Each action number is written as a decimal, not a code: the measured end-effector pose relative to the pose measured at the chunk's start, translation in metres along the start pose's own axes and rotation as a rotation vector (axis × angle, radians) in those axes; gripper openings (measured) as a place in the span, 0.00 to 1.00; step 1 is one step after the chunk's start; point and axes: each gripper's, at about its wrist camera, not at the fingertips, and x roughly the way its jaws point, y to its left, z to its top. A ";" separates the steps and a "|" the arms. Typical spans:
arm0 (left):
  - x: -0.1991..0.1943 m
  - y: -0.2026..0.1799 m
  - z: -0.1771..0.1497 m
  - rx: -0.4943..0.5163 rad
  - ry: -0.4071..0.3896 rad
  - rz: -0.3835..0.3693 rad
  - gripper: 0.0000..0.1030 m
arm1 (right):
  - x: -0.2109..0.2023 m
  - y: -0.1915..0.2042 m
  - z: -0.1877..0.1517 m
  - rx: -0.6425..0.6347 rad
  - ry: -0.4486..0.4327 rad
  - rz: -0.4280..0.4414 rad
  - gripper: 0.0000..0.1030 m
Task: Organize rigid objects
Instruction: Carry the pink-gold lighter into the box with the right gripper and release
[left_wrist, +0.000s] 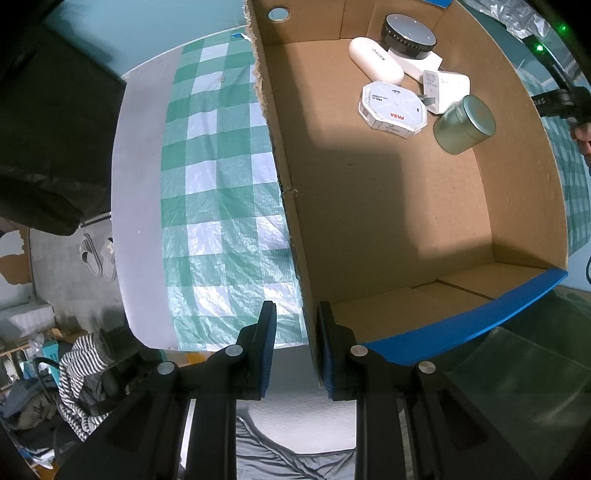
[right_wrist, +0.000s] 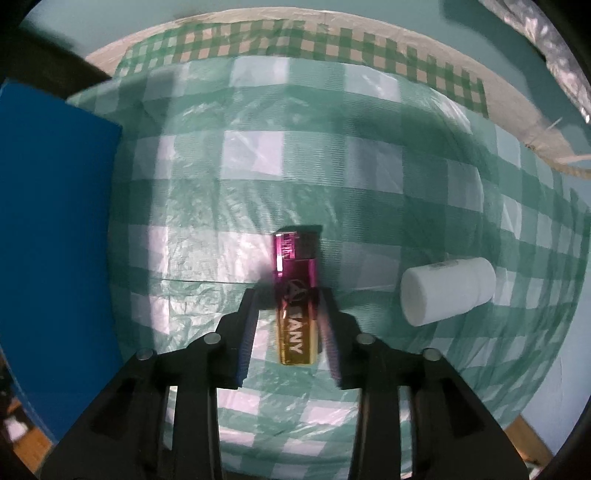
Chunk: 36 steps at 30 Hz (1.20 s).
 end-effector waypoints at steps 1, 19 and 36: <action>0.000 0.000 0.000 0.003 -0.001 0.003 0.21 | 0.000 0.007 -0.001 -0.022 -0.003 -0.035 0.25; -0.005 -0.001 0.001 0.023 -0.009 -0.001 0.21 | -0.046 0.038 -0.023 -0.140 -0.041 0.015 0.21; -0.006 -0.001 -0.002 0.021 -0.014 -0.001 0.21 | -0.123 0.107 -0.028 -0.350 -0.145 0.120 0.21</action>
